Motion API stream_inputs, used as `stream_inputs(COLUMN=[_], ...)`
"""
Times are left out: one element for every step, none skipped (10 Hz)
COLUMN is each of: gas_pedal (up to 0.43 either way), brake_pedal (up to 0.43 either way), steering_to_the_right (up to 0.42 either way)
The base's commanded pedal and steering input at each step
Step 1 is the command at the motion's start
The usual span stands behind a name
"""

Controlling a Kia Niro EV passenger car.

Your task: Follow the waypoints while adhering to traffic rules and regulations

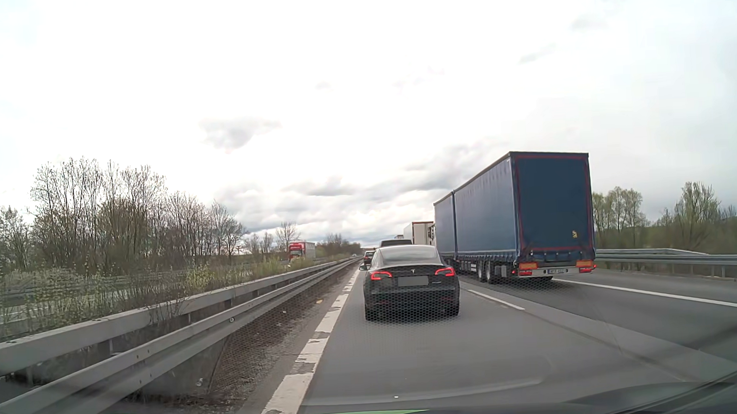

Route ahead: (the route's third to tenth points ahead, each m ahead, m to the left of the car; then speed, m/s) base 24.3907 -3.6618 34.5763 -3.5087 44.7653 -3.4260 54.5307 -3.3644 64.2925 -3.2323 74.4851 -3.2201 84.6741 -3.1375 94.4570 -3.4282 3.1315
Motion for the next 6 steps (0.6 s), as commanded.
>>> stream_inputs(gas_pedal=[0.087,0.087,0.079,0.079,0.067,0.067], brake_pedal=[0.0,0.0,0.0,0.0,0.0,0.0], steering_to_the_right=[0.003,0.002,0.001,0.001,0.001,0.001])
